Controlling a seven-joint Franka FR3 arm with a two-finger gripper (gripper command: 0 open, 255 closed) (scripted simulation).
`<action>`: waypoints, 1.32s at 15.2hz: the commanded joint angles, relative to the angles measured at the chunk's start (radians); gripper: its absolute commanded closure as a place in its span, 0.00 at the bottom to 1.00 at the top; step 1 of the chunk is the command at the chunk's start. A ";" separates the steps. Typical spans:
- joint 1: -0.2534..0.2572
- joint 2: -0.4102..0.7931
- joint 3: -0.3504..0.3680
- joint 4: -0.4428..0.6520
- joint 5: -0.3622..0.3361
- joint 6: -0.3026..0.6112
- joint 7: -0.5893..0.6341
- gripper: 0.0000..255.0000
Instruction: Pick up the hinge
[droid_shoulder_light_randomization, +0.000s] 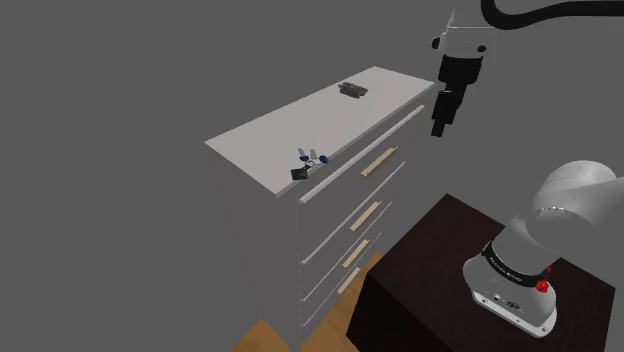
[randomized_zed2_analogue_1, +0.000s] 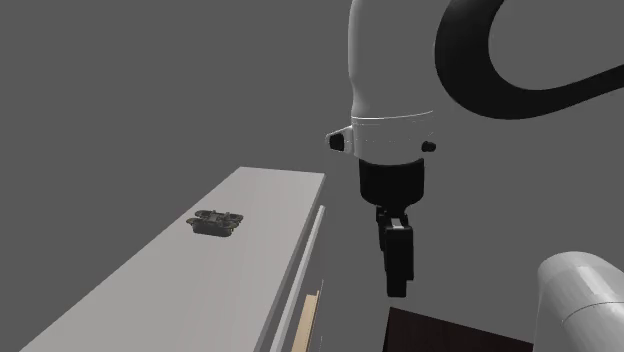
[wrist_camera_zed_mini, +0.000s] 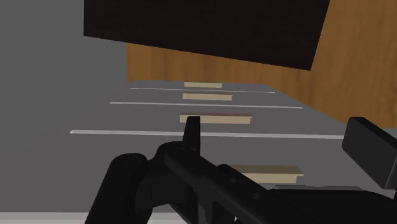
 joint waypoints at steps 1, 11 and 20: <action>0.000 0.000 0.000 0.000 0.000 0.000 0.000 0.00; -0.018 0.400 -0.007 0.310 -0.032 0.110 -0.020 0.00; -0.027 0.749 -0.010 0.694 -0.058 0.094 -0.026 0.00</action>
